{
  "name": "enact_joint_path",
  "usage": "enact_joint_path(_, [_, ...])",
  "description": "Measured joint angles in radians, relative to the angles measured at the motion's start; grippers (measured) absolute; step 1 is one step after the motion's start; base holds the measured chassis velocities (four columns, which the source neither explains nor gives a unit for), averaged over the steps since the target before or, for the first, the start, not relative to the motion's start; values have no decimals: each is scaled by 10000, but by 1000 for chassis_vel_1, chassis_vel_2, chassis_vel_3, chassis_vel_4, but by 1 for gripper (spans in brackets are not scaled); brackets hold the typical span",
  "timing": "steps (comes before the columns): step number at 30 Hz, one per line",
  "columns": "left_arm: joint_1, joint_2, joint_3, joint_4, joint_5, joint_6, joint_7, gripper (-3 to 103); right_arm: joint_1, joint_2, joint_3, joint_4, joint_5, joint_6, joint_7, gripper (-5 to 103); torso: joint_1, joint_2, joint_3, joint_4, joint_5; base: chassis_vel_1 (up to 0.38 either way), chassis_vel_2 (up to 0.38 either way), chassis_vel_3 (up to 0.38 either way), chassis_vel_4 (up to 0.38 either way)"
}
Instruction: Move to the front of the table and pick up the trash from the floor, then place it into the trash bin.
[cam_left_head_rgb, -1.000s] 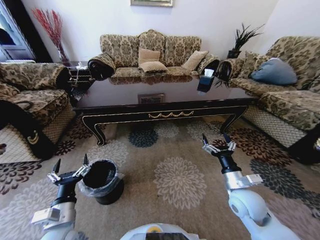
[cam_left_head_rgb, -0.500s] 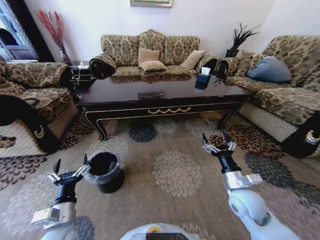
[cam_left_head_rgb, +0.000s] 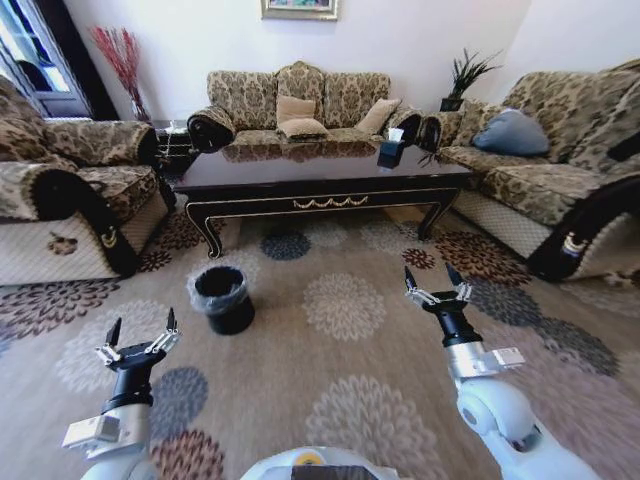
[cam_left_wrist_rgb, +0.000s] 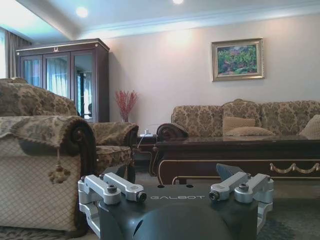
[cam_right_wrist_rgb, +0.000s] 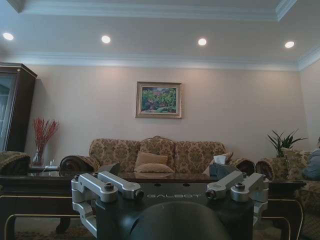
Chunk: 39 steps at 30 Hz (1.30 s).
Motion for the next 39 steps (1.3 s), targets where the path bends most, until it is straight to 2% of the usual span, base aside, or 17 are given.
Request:
enact_joint_path(25, [-1, 0, 1, -2, -1, 1, 0, 100, 4, -2, -1, -1, 2, 3, 2, 100, 2, 0, 3, 1, 5, 296, -404, -297, 410])
enact_joint_path(26, [0, 0, 1, -1, -1, 1, 0, 100, 4, -2, 0, -1, 1, 3, 2, 100, 0, 0, 0, 3, -7, 290, -351, -309, 376])
enact_joint_path(29, [-1, 0, 1, -1, -1, 1, 0, 100, 4, -3, -1, -1, 2, 3, 1, 100, 2, -1, 2, 1, 7, 345, -347, -357, 344])
enact_joint_path(32, [0, 0, 0, -1, -1, 1, -1, 100, 4, -3, -1, 0, 2, 3, 1, 100, 1, 0, 0, 0, -5, 373, -337, -390, 334])
enact_joint_path(36, [1, 0, 0, -1, -2, 2, 0, 100, 1, -1, -4, -2, 3, 0, 1, 100, -1, 0, -2, 0, 3, 374, -298, -365, 311])
enact_joint_path(39, [3, 0, -5, -1, -1, 1, -3, 100, 1, -2, -3, 5, 2, 2, 1, 100, -2, 3, -7, 1, -7, 261, -169, -259, 186])
